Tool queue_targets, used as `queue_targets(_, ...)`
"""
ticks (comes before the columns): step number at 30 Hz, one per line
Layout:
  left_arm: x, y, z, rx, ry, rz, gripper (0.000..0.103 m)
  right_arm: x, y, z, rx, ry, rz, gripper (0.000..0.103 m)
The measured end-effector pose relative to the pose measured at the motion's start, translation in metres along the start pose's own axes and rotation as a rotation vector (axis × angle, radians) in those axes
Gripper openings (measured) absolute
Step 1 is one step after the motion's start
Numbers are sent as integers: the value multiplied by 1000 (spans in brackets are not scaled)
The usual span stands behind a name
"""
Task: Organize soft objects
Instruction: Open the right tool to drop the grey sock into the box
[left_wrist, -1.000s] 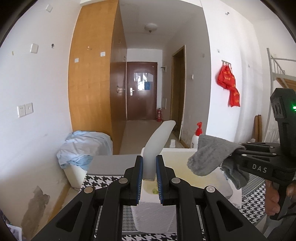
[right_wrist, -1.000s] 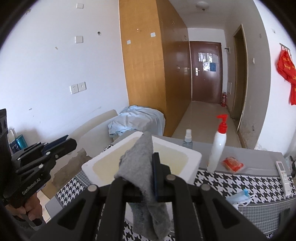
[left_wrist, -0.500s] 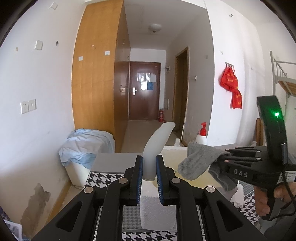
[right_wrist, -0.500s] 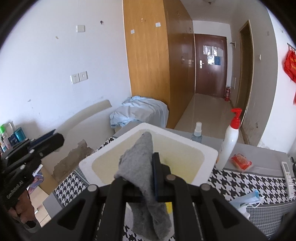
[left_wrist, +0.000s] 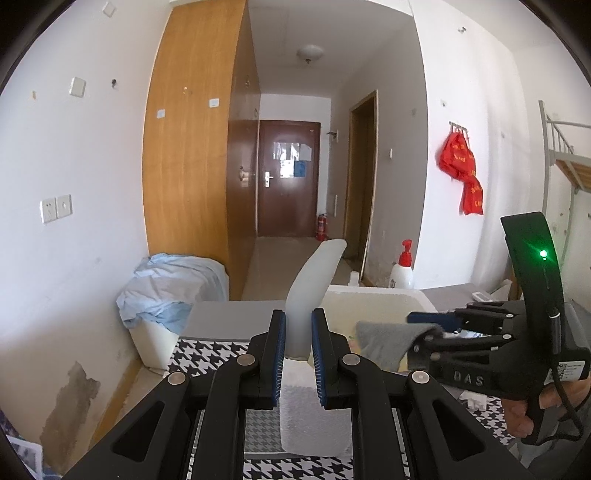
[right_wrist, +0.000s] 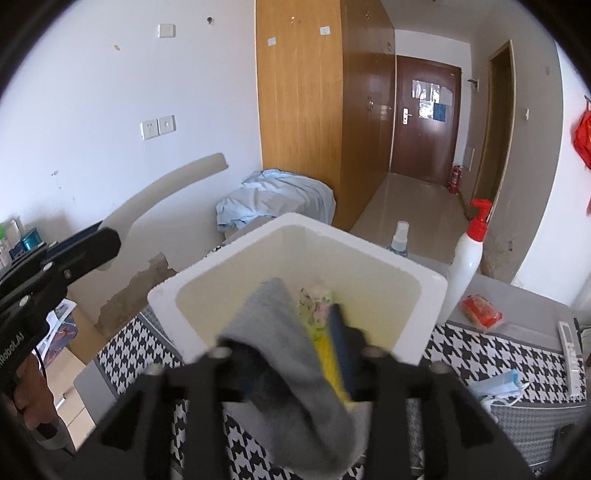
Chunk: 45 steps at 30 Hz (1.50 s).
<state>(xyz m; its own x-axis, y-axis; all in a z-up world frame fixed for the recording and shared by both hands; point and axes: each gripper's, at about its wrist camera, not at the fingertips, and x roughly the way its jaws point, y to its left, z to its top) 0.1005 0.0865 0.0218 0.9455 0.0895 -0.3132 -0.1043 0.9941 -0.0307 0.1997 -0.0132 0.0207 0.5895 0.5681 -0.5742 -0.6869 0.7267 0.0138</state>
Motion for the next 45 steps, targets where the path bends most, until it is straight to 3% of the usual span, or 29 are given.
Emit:
queue_targets(4, 0, 0, 1, 1, 1, -3, 15, -9, 0, -3, -9, -12, -3, 66)
queue_targets(17, -4, -3, -1, 7, -5, -14, 15, -25, 0, -5, -18, -45, -10, 67)
queue_targets(30, 7, -5, 1, 21, 8, -34, 15, -41, -7, -9, -12, -107, -29, 97)
queue_targets(45, 21, -14, 2, 35, 34, -83, 15, -57, -25, -19, 15, -133, -66, 97)
